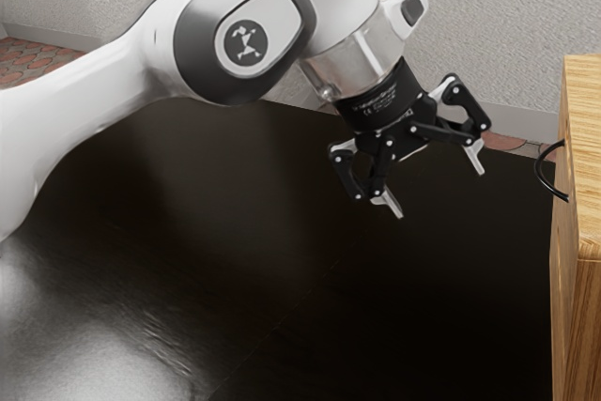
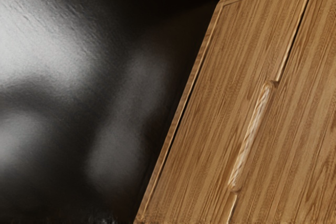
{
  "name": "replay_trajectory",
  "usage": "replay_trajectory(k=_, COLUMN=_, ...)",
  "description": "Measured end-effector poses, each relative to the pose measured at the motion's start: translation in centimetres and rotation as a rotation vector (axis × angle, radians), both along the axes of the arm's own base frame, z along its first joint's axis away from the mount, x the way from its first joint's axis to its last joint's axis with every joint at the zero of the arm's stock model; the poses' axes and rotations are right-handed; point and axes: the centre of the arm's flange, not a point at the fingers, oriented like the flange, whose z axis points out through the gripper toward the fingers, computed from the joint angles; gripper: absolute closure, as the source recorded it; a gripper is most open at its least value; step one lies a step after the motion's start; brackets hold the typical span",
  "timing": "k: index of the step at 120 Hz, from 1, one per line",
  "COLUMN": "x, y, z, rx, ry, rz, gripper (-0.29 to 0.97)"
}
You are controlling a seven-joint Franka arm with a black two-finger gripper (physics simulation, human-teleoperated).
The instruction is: Pull the drawer handle with one arm to open the drawer
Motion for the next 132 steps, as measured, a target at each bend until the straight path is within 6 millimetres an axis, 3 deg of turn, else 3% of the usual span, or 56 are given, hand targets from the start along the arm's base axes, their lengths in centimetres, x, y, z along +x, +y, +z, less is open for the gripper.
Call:
replay_trajectory(k=42, x=0.3, y=-1.0, z=0.1, rx=-0.047, ry=-0.036, rz=-0.041, gripper=0.00)
replay_trajectory(k=67, x=0.8, y=-2.3, z=-1.1, rx=-0.042, ry=-0.047, rz=-0.090, gripper=0.00)
replay_trajectory(k=132, x=1.2, y=-3.1, z=-1.6, rx=-0.086, ry=-0.062, rz=-0.139, gripper=0.00)
